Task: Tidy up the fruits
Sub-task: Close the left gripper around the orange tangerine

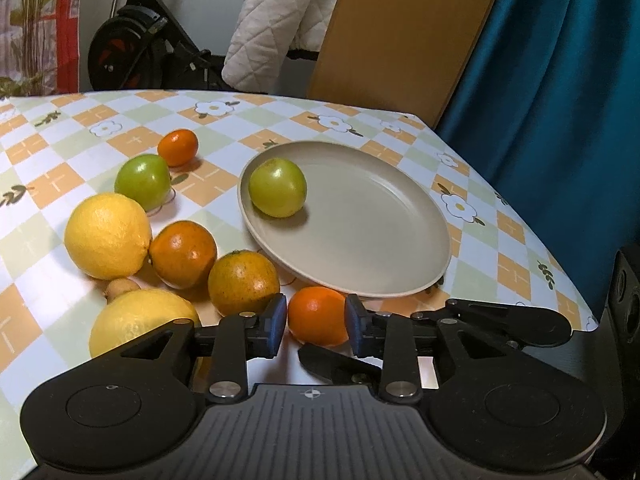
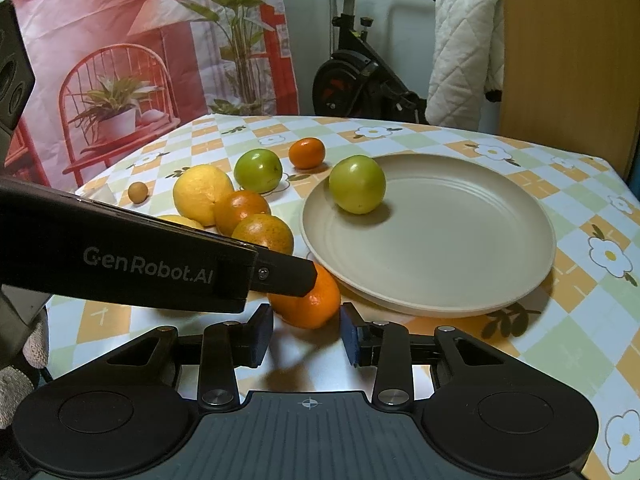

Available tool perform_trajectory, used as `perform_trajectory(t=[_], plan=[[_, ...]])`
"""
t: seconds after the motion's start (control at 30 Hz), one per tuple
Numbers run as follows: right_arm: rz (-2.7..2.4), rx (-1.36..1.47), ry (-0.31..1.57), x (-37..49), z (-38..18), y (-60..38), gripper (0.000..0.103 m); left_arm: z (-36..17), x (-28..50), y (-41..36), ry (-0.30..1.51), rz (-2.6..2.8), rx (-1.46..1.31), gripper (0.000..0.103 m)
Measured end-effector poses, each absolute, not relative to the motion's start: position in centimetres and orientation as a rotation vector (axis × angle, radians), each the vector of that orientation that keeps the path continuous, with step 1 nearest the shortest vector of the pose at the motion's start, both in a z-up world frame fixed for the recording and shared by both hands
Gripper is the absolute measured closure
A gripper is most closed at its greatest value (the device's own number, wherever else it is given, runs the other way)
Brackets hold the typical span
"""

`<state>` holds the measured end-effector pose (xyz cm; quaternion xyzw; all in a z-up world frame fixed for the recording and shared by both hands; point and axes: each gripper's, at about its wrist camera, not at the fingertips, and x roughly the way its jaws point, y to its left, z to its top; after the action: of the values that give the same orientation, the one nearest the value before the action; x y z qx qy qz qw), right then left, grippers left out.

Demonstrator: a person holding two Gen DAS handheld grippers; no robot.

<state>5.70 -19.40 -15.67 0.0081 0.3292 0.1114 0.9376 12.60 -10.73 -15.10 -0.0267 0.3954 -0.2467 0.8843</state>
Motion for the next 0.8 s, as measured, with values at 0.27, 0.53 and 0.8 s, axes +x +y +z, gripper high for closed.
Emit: perform_trajectory(t=[0.27,0.53,0.8], plan=[[0.234,0.017,0.666,5.5,-15.3,-19.3,0.07,-14.9,12.3,-10.7,0.821,-0.521,-0.065,0.066],[0.23,0.025,0.606,5.0,-13.8,-19.8,0.07,-13.3,11.7,-11.2,0.749,-0.534,-0.031,0.066],[0.223,0.064,0.588,5.7,-13.1,-20.7,0.071,-12.5,12.6,-11.6,0.73,-0.543,-0.04,0.066]])
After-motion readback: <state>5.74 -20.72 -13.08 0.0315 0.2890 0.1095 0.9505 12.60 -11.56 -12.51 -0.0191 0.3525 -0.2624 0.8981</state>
